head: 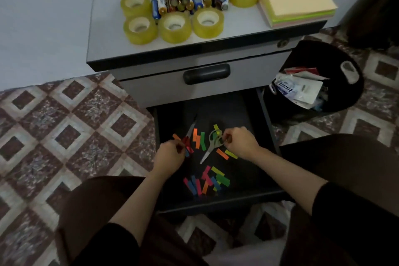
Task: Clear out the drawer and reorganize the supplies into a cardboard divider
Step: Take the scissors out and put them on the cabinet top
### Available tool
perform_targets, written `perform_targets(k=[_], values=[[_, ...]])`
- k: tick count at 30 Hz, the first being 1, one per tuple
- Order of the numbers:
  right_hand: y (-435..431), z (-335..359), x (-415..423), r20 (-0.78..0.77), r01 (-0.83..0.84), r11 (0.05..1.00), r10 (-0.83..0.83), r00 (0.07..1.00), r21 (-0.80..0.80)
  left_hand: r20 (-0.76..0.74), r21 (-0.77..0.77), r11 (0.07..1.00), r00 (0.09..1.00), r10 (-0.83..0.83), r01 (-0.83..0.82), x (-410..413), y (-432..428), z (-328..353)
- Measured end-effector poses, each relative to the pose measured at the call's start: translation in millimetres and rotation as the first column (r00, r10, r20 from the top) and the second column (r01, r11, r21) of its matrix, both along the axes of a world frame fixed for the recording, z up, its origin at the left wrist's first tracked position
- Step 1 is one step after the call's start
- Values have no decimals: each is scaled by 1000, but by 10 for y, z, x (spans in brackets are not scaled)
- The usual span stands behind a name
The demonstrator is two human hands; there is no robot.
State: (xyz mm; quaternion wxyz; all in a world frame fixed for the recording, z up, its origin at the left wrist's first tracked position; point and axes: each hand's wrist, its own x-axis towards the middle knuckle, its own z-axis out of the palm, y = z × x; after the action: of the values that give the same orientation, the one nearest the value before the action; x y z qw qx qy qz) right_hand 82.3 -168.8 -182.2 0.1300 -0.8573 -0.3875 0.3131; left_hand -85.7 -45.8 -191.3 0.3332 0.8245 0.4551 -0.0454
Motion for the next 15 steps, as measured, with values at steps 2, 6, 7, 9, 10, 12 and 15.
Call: perform_targets(k=[2,6,7,9,10,12,15], values=[[29,-122,6,33,-93,990,97,995,-102,-74,-26,1000,997,-19,17,67,87,-112],[131,-377,-18,45,-237,946,253,967,-221,-196,-80,997,980,-28,12,229,224,-317],[169,-426,-23,49,-258,938,276,960,-230,-231,-75,997,973,-17,0,267,239,-354],[252,-478,-22,57,-291,931,311,949,-222,-330,-31,999,944,3,-14,319,240,-412],[293,-487,-17,63,-303,929,322,945,-213,-380,-14,1000,925,3,-9,334,220,-417],[367,-505,-5,75,-322,924,343,936,-206,-446,1,1000,895,-18,21,343,169,-439],[413,-562,8,66,-346,909,370,927,-234,-494,18,996,867,-70,90,333,100,-494]])
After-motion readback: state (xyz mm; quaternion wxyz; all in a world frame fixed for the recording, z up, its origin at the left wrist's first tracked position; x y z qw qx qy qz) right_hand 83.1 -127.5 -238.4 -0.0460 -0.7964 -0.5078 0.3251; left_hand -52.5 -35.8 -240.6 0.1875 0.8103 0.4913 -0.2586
